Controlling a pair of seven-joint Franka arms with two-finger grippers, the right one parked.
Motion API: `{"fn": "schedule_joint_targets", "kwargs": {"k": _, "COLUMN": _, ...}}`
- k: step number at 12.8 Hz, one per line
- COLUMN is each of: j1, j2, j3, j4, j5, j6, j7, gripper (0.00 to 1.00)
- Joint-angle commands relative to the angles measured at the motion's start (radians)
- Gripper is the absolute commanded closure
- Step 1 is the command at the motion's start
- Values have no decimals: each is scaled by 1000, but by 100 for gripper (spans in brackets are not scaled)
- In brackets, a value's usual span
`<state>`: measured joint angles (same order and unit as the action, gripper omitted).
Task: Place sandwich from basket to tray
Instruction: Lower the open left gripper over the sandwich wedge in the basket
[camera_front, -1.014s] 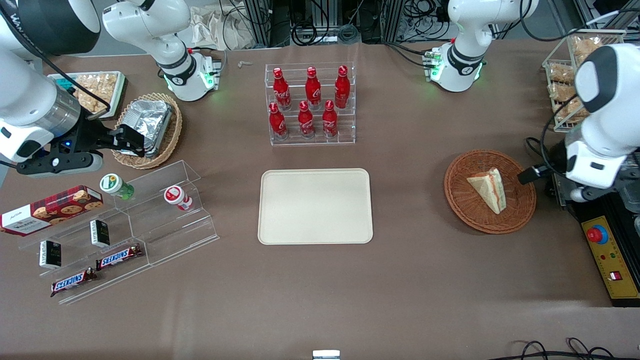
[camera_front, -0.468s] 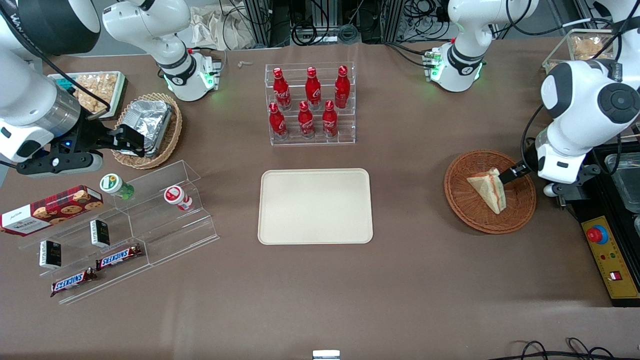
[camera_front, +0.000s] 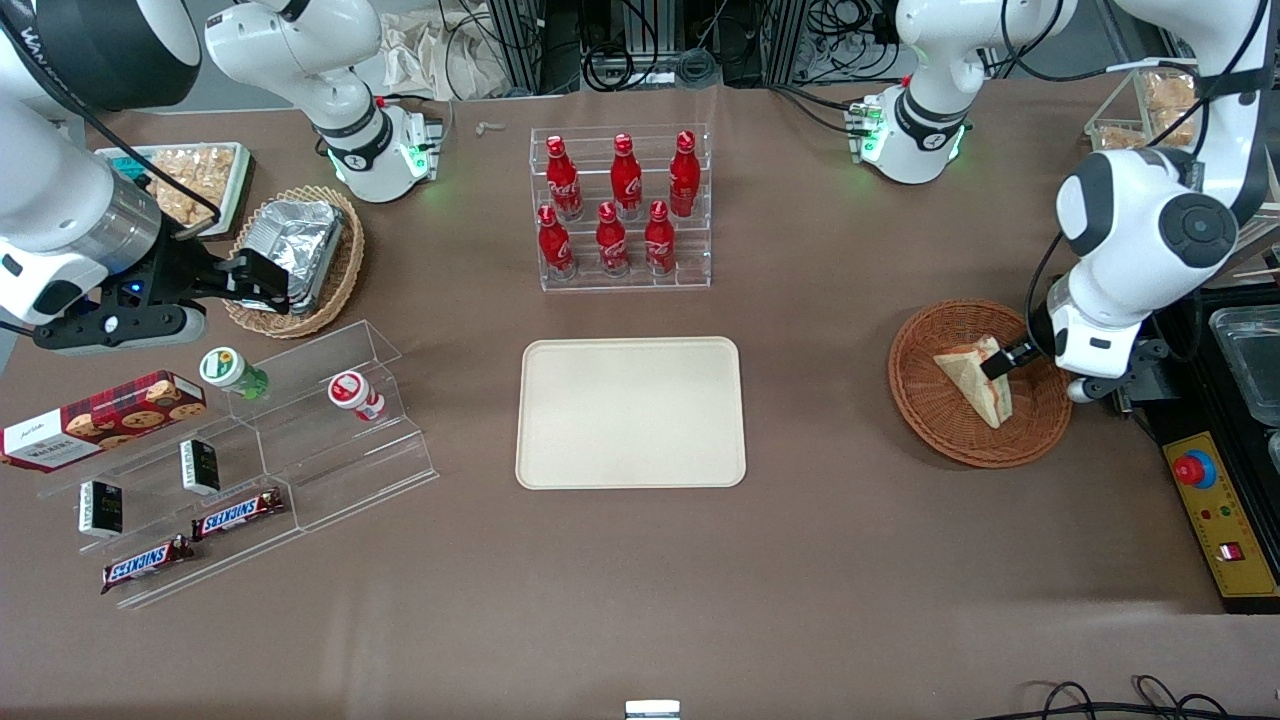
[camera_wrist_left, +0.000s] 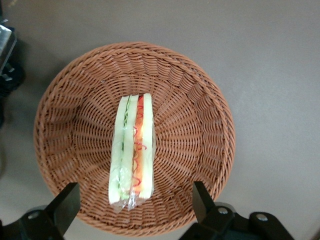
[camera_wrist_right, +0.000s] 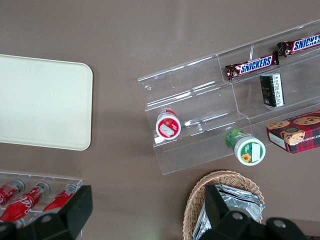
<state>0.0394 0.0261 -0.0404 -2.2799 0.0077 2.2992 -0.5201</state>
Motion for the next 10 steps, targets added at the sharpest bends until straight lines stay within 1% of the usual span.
{"fn": "schedule_joint_targets", "kwargs": {"k": 1, "j1": 8, "j2": 0, "j3": -7, "j4": -65, "j5": -5, "j6": 90, "j7": -21, "gripper": 0}}
{"fn": "schedule_joint_targets", "kwargs": {"k": 5, "j1": 8, "j2": 40, "j3": -7, "j4": -90, "j5": -6, "j6": 152, "j7": -24, "gripper": 0}}
{"fn": "schedule_joint_targets", "kwargs": {"k": 8, "j1": 7, "j2": 78, "j3": -7, "j4": -130, "j5": -6, "j6": 244, "j7": -24, "gripper": 0}}
{"fn": "schedule_joint_targets", "kwargs": {"k": 10, "j1": 7, "j2": 92, "j3": -7, "j4": -144, "j5": -6, "j6": 269, "j7": -24, "gripper": 0}}
